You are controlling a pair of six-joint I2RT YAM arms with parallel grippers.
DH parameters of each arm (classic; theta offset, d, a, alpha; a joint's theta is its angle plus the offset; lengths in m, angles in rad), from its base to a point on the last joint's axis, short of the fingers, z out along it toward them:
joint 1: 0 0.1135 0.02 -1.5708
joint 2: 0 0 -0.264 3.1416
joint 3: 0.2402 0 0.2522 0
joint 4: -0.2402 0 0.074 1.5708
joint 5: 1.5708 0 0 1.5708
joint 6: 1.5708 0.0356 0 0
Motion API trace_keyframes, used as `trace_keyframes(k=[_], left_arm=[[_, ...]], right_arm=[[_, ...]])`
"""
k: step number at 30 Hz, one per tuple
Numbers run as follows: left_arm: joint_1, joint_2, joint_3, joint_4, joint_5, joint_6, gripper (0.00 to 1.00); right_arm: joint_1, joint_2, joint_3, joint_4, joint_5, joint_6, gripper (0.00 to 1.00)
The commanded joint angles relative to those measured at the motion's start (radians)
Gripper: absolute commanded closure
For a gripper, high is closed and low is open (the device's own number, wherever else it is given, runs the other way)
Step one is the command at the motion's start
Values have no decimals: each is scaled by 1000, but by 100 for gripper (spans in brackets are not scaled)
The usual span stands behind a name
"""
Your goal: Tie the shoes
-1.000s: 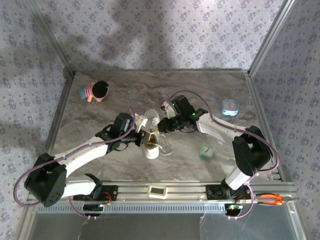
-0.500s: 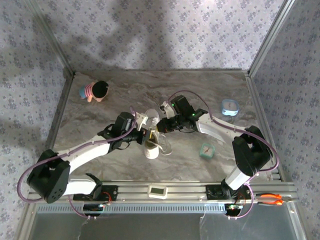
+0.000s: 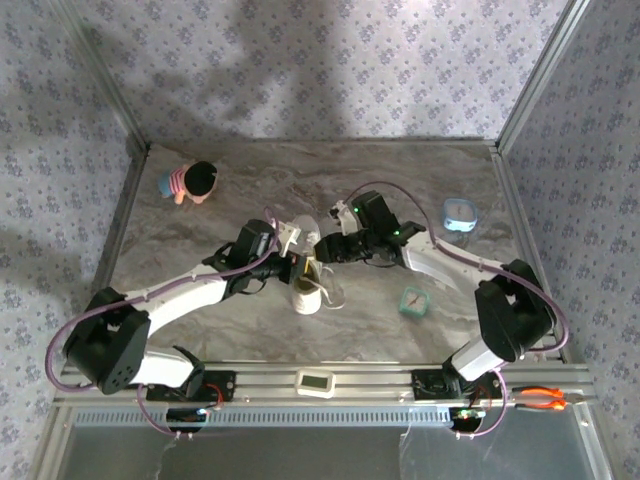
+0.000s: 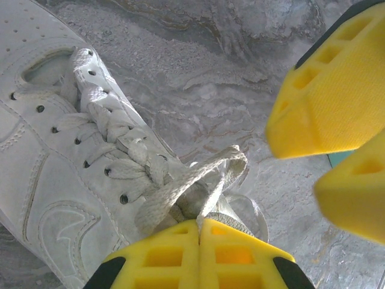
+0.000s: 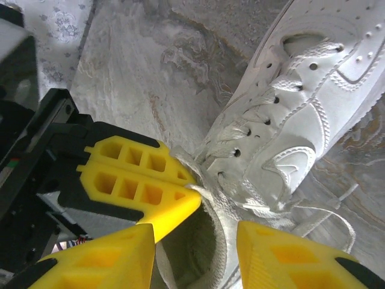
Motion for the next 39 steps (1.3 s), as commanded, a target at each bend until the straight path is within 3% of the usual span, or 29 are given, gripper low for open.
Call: trace_keyframes(k=[1,6,9,20,35,39], left_arm=[[0,21,27,41,-43,-18,100],[0,28,27,46,-43,-24,100],[-1,31,27,48,-41,-26,100],[-2,31,17,54,-38,-33,100],[-10,32,6,65,-44,-35,100],[-11,33,5,66,-45,-35,100]], right_arm=[[-27,-54,-33,23,16,69,59],[-87,-67,-95,42,88,249,76],[-112,-51,-156,152,73,364,78],[-60,49,-140,297,58,545,65],[-9,132,-109,386,37,681,66],[1,131,-94,387,36,683,72]])
